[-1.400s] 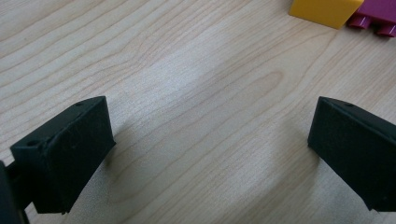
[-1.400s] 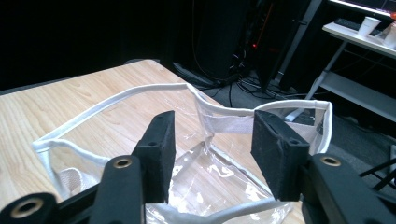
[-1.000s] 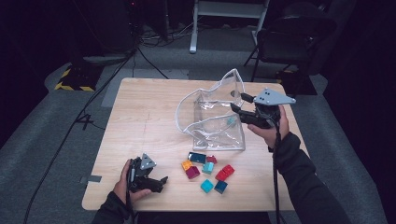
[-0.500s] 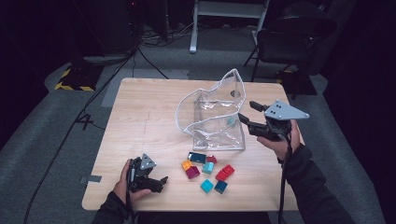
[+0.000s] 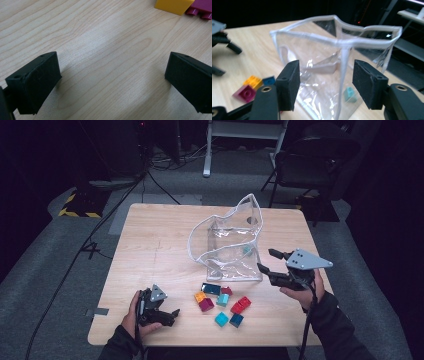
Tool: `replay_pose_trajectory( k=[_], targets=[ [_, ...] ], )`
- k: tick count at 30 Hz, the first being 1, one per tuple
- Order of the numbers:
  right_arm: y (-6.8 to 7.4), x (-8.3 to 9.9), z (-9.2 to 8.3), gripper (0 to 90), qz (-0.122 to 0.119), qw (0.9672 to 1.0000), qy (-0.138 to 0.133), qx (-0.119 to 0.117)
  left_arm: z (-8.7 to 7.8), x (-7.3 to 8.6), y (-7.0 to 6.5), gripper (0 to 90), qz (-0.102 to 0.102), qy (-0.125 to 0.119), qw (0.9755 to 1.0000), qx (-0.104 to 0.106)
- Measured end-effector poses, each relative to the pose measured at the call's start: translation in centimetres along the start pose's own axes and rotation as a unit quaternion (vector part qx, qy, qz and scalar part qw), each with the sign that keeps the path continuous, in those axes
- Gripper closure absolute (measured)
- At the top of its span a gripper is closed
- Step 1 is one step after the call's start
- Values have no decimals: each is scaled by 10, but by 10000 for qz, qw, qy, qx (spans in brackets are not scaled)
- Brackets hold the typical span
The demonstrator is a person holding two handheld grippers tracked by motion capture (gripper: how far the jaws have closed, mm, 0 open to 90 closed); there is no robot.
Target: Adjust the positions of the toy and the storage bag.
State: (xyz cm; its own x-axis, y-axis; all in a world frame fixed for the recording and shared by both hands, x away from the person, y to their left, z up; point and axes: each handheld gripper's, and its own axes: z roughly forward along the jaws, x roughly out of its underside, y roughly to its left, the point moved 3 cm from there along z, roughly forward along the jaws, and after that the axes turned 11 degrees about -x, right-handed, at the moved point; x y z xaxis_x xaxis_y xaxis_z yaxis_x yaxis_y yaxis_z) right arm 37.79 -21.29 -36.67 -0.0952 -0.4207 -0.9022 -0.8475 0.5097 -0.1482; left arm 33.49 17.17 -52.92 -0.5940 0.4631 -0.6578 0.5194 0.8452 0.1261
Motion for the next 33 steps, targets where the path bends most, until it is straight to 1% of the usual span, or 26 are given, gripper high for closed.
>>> replay_pose_trajectory(
  k=[3, 5, 7, 12, 15, 16, 18, 20, 23, 24, 28, 33],
  targets=[
    [4, 11, 1, 385, -13, 9999, 102, -84, 0, 0, 0, 2, -9, -7, 10000, -8],
    [7, 18, 0, 382, -2, 9997, 139, -212, 0, 0, 0, 3, -4, -7, 10000, -8],
    [10, 23, 0, 378, -6, 9995, 191, -270, 0, 0, 0, 2, -5, -1, 10000, 0],
    [22, 45, 5, 375, -21, 9978, 426, -510, 0, 0, 0, 3, 1, 1, 10000, -5],
    [29, 60, 12, 372, -56, 9960, 624, -636, 0, 0, 0, 2, 2, 1, 10000, -5],
    [33, 70, 17, 372, -41, 9944, 767, -730, 0, 0, 0, 2, -3, -4, 10000, -15],
    [34, 73, 19, 372, -53, 9938, 821, -751, 0, 0, 0, 2, 2, 2, 10000, -16],
    [39, 84, 24, 369, -10, 9916, 944, -886, 0, 0, 0, 2, -1, -1, 10000, -6],
    [44, 96, 31, 367, -24, 9889, 1053, -1046, 0, 0, 0, 3, 1, 3, 10000, -15],
    [47, 101, 34, 366, -43, 9875, 1117, -1107, 0, 0, 0, 2, -1, 1, 10000, -10],
    [50, 113, 45, 366, -62, 9847, 1274, -1188, 0, 0, 0, 2, 0, 0, 10000, -5],
    [52, 126, 54, 367, 53, 9818, 1436, -1243, 0, 0, 0, 2, 2, 4, 10000, -15]
  ],
)
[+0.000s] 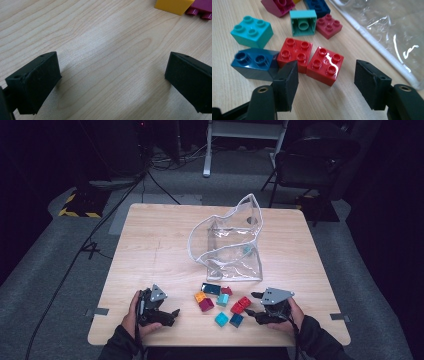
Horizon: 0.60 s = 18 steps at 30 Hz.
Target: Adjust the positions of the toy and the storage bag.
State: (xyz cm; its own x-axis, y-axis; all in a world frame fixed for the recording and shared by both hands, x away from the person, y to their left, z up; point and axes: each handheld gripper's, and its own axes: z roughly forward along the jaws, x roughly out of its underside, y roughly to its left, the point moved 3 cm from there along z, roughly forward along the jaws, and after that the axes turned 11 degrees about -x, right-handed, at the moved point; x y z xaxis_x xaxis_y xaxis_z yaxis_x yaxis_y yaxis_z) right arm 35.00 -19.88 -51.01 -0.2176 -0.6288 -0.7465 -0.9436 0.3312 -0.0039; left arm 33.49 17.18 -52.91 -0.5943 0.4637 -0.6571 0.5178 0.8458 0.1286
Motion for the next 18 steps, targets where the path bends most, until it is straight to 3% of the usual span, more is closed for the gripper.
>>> replay_pose_trajectory(
  k=[7, 13, 18],
  targets=[
    [-4, 6, 10, 366, 134, 9999, 76, -14, 0, 0, 0, 3, 0, -4, 10000, 14],
    [-11, 7, 12, 370, 341, 9994, -32, 38, 0, 0, 0, 3, -1, -2, 10000, 3],
    [-13, 6, 13, 459, 388, 9992, -82, 9, 0, 0, 0, 3, -6, -2, 10000, 10]
  ],
)
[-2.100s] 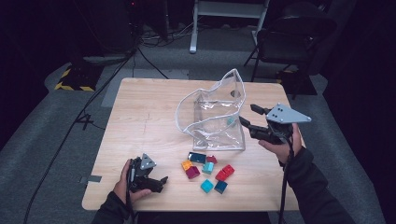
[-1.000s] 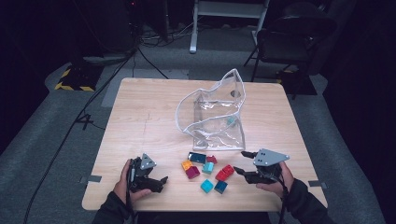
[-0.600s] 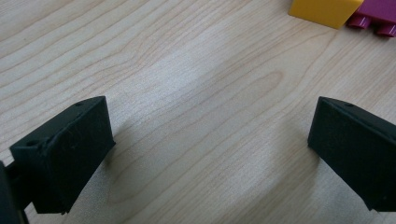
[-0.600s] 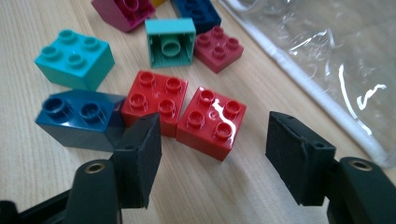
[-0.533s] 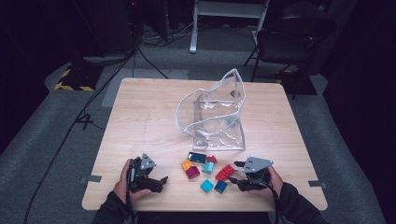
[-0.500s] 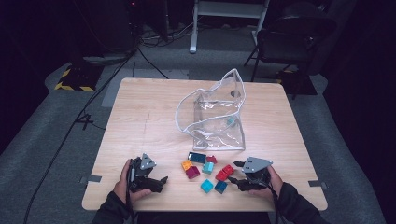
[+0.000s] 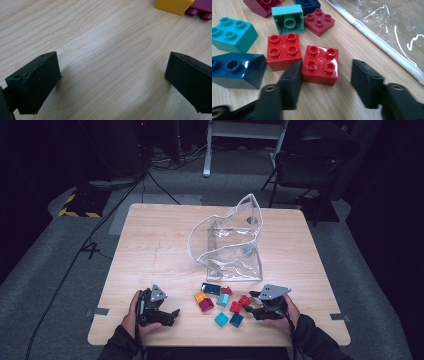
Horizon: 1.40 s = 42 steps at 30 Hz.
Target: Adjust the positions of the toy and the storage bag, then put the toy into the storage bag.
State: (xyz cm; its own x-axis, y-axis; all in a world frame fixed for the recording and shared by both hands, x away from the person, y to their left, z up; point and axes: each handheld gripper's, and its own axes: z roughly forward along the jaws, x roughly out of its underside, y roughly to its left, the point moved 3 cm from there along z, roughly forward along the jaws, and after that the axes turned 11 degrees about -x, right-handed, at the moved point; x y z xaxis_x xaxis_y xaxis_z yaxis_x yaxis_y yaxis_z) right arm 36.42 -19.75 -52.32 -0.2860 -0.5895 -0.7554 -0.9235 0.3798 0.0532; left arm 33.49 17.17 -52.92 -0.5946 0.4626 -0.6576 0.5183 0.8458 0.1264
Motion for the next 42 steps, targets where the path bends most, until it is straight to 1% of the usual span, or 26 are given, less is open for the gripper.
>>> replay_pose_trajectory(
  k=[3, 4, 5, 9, 12, 20, 27, 33, 42],
  targets=[
    [0, 0, 0, 556, -3, 10000, -22, -89, 0, 0, 0, 3, 0, 1, 10000, -7],
    [0, 0, 0, 580, -9, 9999, -29, -122, 0, 0, 0, 3, 6, 2, 10000, -12],
    [0, 0, 0, 584, -12, 9999, -34, -144, 0, 0, 0, 3, 7, 2, 10000, -12],
    [-1, 0, -1, 590, 1, 9998, -50, -172, 0, 0, 0, 3, 1, 3, 10000, -10],
    [-1, 1, -1, 591, -13, 9999, -38, -114, 0, 0, 0, 3, 2, 3, 10000, -9],
    [-9, 4, -6, 592, 133, 9999, -44, 40, 0, 0, 0, 3, 4, 0, 10000, -11],
    [-14, 6, -10, 593, 256, 9996, -97, 91, 0, 0, 0, 3, -4, 3, 10000, 15],
    [-18, 6, -12, 592, 334, 9992, -125, 168, 0, 0, 0, 5, 3, -6, 10000, -10],
    [-21, 4, -16, 593, 460, 9985, -252, 158, 0, 0, 0, 4, 12, -2, 10000, 0]
  ],
)
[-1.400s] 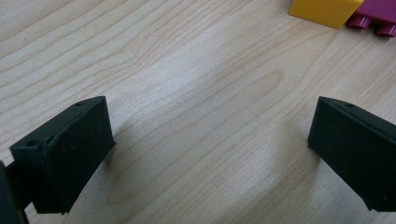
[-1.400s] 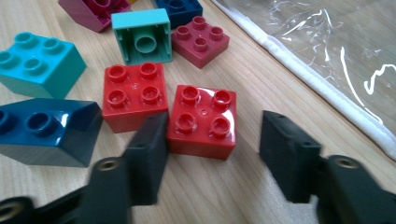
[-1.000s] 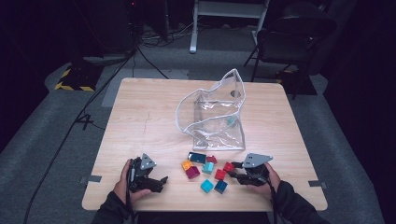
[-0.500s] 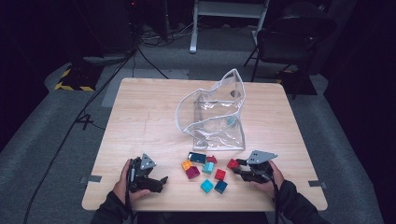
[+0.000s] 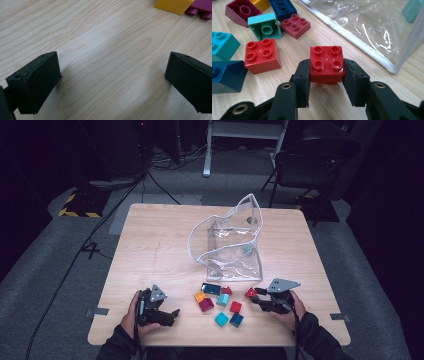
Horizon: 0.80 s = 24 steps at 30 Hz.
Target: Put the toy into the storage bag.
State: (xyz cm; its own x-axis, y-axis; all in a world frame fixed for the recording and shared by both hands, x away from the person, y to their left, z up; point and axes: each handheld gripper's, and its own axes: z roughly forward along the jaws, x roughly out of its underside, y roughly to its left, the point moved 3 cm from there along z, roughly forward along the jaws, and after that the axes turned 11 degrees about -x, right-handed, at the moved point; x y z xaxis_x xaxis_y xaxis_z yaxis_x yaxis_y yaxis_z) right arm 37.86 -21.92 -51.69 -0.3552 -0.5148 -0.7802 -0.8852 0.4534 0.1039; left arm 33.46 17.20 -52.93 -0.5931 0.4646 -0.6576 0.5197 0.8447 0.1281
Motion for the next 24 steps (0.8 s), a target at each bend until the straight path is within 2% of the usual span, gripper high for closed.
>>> replay_pose_trajectory(
  k=[5, 12, 18, 24],
  targets=[
    [-2, -1, -6, 593, -17, 9999, -87, 63, 0, 0, 0, 5, -9, -5, 10000, -9],
    [-3, -5, -22, 593, -47, 9992, -343, 182, 0, 0, 0, 5, -12, -6, 10000, -11],
    [-6, -11, -41, 593, -41, 9976, -622, 297, -1, 0, -1, 5, -33, 4, 10000, -28],
    [-8, -14, -52, 593, -23, 9962, -793, 371, -1, 1, -1, 5, -39, 5, 10000, -45]
  ],
)
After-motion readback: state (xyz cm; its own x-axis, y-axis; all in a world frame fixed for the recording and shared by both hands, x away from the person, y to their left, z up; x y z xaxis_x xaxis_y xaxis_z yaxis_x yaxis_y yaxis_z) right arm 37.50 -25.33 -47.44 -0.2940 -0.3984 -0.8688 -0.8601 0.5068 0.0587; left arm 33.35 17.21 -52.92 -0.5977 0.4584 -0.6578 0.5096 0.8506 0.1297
